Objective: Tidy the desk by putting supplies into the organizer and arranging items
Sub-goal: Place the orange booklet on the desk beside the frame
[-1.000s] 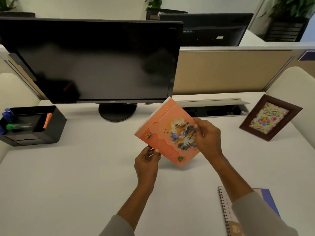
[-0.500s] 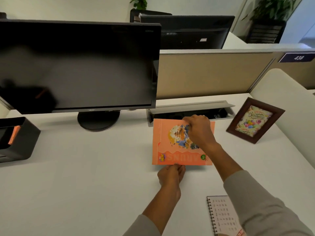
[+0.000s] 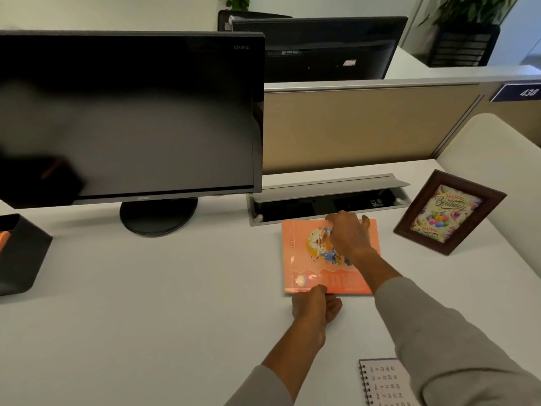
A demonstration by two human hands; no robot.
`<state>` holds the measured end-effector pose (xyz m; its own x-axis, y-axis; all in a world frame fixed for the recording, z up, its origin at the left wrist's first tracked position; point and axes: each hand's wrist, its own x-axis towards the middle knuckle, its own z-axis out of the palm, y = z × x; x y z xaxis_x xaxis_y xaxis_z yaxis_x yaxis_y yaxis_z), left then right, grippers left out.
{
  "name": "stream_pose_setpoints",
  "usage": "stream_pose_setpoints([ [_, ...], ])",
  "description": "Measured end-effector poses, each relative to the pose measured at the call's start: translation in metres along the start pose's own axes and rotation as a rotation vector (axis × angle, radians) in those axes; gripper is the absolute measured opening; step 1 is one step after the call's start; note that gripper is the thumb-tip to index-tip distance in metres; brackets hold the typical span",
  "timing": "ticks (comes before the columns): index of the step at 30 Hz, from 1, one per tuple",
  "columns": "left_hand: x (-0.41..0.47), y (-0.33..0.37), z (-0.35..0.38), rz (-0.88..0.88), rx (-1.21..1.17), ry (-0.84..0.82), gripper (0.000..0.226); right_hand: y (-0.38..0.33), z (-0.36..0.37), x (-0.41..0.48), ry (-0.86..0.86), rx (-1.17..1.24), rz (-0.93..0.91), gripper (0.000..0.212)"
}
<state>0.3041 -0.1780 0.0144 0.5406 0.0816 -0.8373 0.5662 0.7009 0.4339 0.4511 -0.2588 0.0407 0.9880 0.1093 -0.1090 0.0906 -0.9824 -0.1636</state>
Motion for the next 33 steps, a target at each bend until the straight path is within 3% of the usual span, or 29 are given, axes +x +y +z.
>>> stream_pose_setpoints([
  [6,0.018,0.000,0.000,-0.034,0.148,0.025,0.019,0.010,0.021,0.011,-0.111,-0.086,-0.019,0.046],
  [12,0.022,-0.003,-0.003,-0.052,0.218,0.012,0.022,0.020,0.041,0.010,-0.005,-0.100,-0.076,0.036],
  [16,0.009,0.005,-0.007,-0.018,0.408,-0.066,0.012,0.026,0.046,0.005,-0.005,-0.067,-0.095,0.045],
  [19,0.001,0.014,-0.027,0.259,0.685,-0.042,0.017,0.030,0.040,-0.006,0.050,0.052,-0.055,0.059],
  [23,0.010,0.027,-0.056,0.787,1.013,0.164,0.009,0.048,0.035,-0.037,0.187,0.187,0.009,0.041],
  [25,0.019,0.028,-0.062,0.867,1.030,0.191,0.014,0.056,0.037,-0.057,0.179,0.249,0.091,0.039],
  [29,0.033,0.022,-0.067,0.897,1.085,0.149,0.055,0.069,0.048,-0.094,0.167,0.339,0.235,0.043],
  [33,0.032,0.011,-0.069,0.928,1.079,0.149,0.063,0.079,0.059,-0.127,0.223,0.494,0.323,0.046],
])
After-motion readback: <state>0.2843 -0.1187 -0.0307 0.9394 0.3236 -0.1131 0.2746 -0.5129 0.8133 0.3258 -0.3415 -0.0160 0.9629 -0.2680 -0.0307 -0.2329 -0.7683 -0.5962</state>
